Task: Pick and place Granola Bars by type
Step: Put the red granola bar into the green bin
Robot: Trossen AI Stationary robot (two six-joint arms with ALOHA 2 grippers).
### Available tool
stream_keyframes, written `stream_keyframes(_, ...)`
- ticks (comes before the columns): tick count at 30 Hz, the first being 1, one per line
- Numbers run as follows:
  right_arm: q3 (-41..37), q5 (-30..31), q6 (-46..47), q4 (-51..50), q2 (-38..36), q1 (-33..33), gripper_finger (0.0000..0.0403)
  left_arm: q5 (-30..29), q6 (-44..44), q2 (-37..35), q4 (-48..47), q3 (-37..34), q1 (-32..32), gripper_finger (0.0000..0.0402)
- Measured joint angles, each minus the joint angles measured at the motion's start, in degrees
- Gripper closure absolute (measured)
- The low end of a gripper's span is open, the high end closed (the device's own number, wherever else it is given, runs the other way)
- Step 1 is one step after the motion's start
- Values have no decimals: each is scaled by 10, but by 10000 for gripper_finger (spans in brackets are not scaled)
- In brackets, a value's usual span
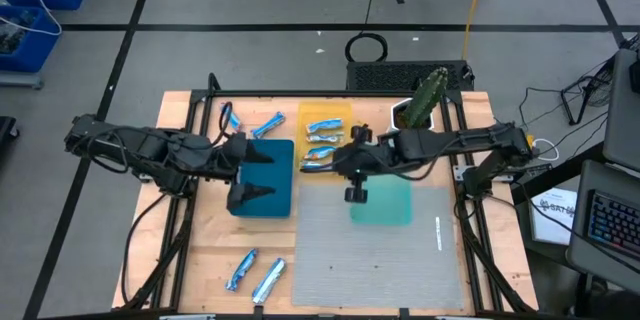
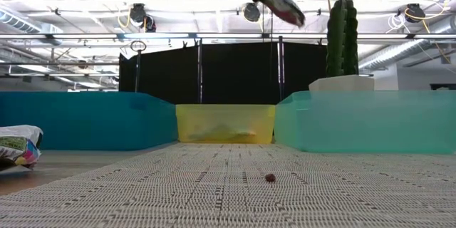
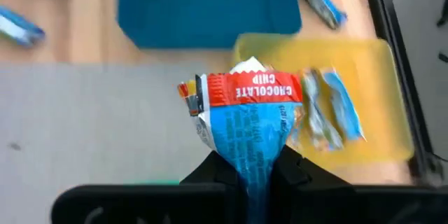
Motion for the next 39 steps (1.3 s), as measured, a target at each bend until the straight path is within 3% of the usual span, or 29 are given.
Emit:
stream_keyframes(6,-75,-1,-39,-16,-4,-41,383,5,1,0,0,0,0,7)
stream_keyframes(24,-337,-48,-98,133,-8,-108,386,15,-15,0,-26,0,-3,7)
stream_keyframes(35,-417,-76,-98,160,-8,-144,385,15,-15,0,-26,0,-3,7)
stream_keyframes(39,-417,-76,-101,160,-8,-146,363,15,-16,0,-26,0,-3,7)
